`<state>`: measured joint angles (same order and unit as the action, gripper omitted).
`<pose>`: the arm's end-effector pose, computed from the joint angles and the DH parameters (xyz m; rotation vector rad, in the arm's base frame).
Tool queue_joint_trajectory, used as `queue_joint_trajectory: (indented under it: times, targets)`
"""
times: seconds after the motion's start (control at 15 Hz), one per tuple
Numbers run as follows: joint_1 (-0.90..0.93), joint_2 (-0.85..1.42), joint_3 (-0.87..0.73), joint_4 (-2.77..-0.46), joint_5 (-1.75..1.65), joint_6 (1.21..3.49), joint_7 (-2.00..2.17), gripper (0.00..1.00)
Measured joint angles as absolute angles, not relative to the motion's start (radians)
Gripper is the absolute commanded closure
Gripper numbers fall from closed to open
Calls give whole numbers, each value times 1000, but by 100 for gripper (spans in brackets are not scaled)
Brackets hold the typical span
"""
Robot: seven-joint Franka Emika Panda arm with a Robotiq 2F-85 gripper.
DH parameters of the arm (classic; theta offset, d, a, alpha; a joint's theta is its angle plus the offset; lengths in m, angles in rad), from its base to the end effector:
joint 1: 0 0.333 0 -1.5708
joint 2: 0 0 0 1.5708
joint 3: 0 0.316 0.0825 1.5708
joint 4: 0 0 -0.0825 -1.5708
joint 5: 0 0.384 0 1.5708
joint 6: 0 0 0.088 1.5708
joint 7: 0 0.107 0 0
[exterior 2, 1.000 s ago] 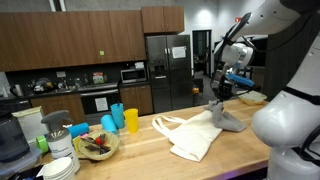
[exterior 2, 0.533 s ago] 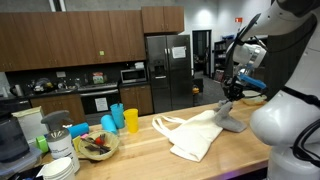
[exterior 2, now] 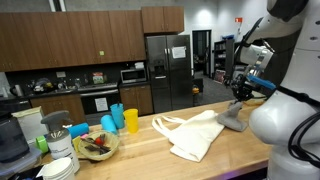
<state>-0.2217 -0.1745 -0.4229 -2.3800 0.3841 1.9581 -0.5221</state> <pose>0.3720 -0.2489 0.3708 -2.6269 0.4002 0.0008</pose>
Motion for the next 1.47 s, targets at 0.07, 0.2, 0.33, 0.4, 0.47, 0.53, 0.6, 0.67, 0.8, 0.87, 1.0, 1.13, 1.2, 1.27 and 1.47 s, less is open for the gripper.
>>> queue_joint_trajectory:
  times: [0.07, 0.2, 0.33, 0.4, 0.47, 0.53, 0.6, 0.67, 0.8, 0.87, 1.0, 1.13, 1.2, 1.27, 1.47]
  targets:
    - [-225, -159, -423, -2366, 384, 1957, -527, 99]
    - [-225, -134, -417, -2338, 384, 1957, -531, 99]
    - [-224, -121, -396, -2313, 384, 1955, -532, 99]
    - [-222, -120, -381, -2303, 384, 1955, -533, 99]
    - [-218, -120, -364, -2293, 384, 1955, -533, 99]
    - [-214, -121, -345, -2284, 383, 1955, -533, 99]
    - [-208, -123, -326, -2276, 382, 1956, -532, 99]
    - [-200, -124, -307, -2269, 378, 1957, -532, 99]
    - [-183, -128, -271, -2261, 368, 1959, -531, 99]
    - [-174, -133, -255, -2261, 358, 1961, -529, 99]
    - [-153, -144, -223, -2261, 338, 1962, -520, 99]
    - [-133, -160, -194, -2262, 325, 1962, -509, 99]
    - [-121, -168, -181, -2264, 321, 1961, -502, 99]
    - [-111, -177, -169, -2266, 316, 1962, -497, 99]
    - [-85, -197, -135, -2271, 269, 1962, -488, 99]
